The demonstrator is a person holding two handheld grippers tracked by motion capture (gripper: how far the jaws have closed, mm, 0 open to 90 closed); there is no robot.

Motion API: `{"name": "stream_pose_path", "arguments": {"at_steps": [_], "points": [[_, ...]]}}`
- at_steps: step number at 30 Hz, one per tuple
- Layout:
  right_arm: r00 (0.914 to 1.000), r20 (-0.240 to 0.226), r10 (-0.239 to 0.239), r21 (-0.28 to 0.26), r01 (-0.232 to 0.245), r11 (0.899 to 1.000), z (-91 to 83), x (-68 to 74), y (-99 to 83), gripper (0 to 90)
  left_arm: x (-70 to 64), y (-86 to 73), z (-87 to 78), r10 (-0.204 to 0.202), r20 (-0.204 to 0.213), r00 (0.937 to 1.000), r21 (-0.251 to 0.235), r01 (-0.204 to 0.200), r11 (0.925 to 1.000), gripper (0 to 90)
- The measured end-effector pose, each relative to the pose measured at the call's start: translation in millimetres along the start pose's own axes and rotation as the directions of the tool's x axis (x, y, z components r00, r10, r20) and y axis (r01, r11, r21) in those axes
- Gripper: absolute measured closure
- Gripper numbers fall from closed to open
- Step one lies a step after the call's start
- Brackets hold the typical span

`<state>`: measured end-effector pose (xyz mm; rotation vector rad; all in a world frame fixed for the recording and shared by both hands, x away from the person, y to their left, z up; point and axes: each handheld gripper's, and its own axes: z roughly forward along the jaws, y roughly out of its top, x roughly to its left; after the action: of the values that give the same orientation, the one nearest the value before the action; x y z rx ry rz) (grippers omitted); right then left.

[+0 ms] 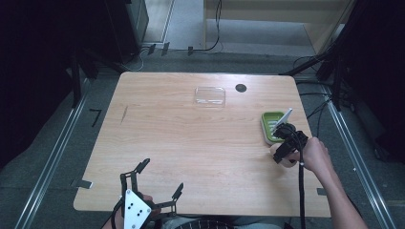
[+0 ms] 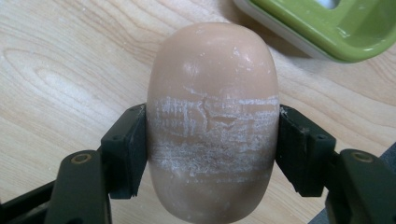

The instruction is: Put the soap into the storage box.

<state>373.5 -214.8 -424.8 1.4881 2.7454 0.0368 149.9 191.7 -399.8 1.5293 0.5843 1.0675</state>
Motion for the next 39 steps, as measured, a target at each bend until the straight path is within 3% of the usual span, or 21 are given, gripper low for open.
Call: {"name": "stream_pose_path", "arguments": {"at_steps": [39], "points": [[0.9973, 0.018, 0.072, -0.125, -0.069, 0.99, -17.6, -18.6, 22.0, 33.3, 0.3, -0.2, 0.3, -0.003, 0.0, 1.0, -0.001, 0.003, 1.0, 0.0]]}}
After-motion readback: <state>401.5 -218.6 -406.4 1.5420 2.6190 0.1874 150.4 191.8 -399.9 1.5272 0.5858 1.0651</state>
